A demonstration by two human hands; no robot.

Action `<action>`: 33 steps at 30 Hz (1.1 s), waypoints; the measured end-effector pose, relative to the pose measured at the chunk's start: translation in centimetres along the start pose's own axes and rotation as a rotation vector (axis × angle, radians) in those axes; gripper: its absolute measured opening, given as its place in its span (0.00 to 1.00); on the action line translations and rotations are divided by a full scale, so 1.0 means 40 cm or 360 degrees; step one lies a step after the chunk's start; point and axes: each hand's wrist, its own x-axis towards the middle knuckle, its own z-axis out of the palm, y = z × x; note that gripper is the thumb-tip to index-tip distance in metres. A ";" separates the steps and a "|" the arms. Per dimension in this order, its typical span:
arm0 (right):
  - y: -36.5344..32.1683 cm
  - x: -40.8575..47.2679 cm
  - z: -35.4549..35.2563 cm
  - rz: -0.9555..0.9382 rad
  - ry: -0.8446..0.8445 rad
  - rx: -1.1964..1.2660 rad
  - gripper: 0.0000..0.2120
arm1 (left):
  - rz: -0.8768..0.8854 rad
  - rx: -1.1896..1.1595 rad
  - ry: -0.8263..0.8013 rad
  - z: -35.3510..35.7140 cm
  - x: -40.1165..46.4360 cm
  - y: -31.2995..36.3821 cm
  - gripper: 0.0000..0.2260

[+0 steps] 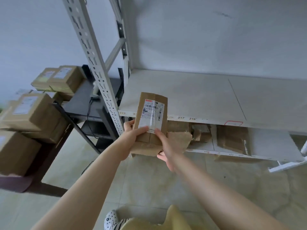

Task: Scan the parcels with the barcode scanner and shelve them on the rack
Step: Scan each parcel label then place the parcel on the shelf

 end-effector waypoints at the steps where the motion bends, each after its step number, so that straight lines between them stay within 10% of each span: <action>1: 0.007 0.004 0.047 0.0040 -0.0038 -0.0001 0.28 | -0.0035 -0.0048 0.0030 -0.051 0.001 -0.004 0.30; 18: -0.044 0.150 0.888 0.0094 -0.0459 -0.0377 0.28 | -0.0183 -0.0242 0.0207 -0.927 0.033 0.057 0.29; 33: -0.293 0.473 1.112 -0.0011 -0.0503 -0.0363 0.25 | -0.0021 -0.0340 0.0233 -1.133 0.342 0.289 0.43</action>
